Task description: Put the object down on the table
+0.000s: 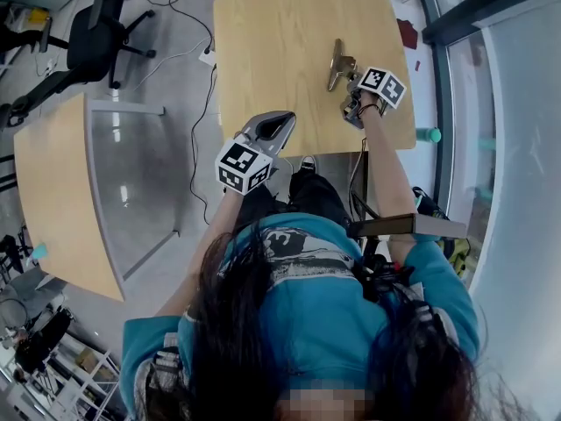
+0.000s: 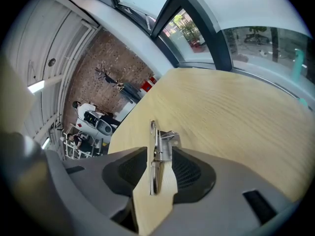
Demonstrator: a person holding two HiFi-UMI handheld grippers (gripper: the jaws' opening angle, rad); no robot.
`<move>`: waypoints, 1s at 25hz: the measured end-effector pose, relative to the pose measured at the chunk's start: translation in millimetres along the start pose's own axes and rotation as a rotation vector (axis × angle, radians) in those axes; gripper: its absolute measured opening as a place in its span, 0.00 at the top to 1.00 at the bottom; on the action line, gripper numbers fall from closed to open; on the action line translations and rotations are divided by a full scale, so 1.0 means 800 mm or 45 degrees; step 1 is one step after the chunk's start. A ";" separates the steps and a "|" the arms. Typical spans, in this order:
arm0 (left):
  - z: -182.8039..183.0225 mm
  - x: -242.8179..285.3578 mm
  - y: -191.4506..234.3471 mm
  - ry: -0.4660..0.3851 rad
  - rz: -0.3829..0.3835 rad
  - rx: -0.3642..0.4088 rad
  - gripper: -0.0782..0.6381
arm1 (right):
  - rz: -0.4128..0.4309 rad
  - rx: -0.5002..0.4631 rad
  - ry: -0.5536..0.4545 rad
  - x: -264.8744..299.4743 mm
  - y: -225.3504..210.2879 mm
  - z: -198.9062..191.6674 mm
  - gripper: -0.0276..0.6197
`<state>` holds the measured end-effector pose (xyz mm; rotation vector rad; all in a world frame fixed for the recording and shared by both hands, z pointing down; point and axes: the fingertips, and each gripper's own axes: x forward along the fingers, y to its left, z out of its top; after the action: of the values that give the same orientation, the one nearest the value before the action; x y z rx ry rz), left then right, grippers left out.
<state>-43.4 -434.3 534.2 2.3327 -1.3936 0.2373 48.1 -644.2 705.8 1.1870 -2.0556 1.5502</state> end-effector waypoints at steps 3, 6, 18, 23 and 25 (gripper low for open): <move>0.003 -0.006 -0.002 -0.016 -0.010 0.012 0.89 | -0.011 -0.020 -0.027 -0.027 0.000 -0.013 0.75; 0.003 -0.017 0.000 -0.032 -0.019 0.018 0.89 | 0.032 0.015 -0.042 -0.052 0.012 -0.035 0.75; -0.004 -0.088 -0.006 -0.101 -0.140 0.059 0.89 | 0.196 -0.060 -0.199 -0.171 0.125 -0.146 0.75; -0.009 -0.121 -0.003 -0.102 -0.202 0.064 0.89 | 0.222 -0.090 -0.225 -0.198 0.173 -0.197 0.77; -0.015 -0.141 0.000 -0.096 -0.229 0.067 0.89 | 0.254 -0.052 -0.235 -0.204 0.195 -0.223 0.78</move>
<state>-97.2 -338.8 505.7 2.5158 -1.2143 0.1360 -11.2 -402.3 562.1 1.1796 -2.3779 1.5252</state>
